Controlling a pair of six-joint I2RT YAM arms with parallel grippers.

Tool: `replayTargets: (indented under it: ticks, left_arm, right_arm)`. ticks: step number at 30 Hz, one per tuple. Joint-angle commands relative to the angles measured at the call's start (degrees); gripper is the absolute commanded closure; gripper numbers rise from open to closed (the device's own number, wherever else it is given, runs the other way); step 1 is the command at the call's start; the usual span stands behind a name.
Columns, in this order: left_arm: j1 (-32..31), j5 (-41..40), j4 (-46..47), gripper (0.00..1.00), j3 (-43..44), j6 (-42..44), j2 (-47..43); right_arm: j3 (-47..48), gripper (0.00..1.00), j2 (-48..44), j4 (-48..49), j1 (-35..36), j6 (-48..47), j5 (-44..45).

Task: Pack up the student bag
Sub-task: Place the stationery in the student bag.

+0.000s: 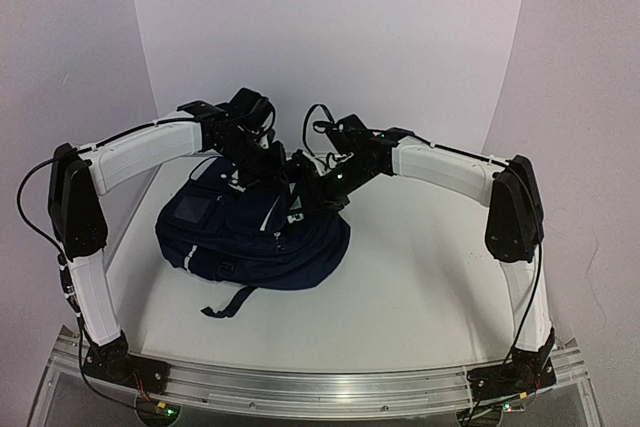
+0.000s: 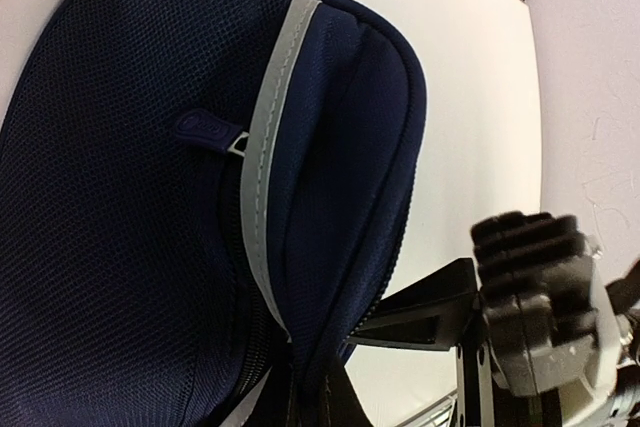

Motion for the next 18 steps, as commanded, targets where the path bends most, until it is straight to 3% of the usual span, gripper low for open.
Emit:
replayTargets:
  ticks: [1,3,7,10,14,18]
  left_arm:
    - [0.11,2.29,8.45,1.0,1.45,-0.52,-5.22]
    - [0.13,2.72,8.89,1.0,1.17,-0.32,-5.32]
    - [0.11,2.95,9.29,1.0,0.88,-0.06,-5.42]
    - [0.11,2.89,9.38,1.0,0.81,0.17,-5.48]
    - [0.4,3.03,9.69,1.0,0.76,0.35,-5.42]
    - [0.94,3.82,10.03,1.0,1.26,0.49,-4.98]
  right_arm:
    - [-2.98,0.39,-3.42,1.1,-1.35,-2.3,-0.12]
    - [-3.8,0.46,-2.82,1.38,-1.32,-2.15,-0.42]
    - [-4.37,0.5,-2.57,3.35,-1.38,-1.48,-0.91]
    - [-3.76,0.49,-2.96,4.48,-2.08,-1.67,-2.12]
    - [-3.84,0.39,-4.88,6.62,-4.59,-0.38,-8.14]
    - [-8.36,0.44,-7.79,9.36,-7.47,1.58,-9.97]
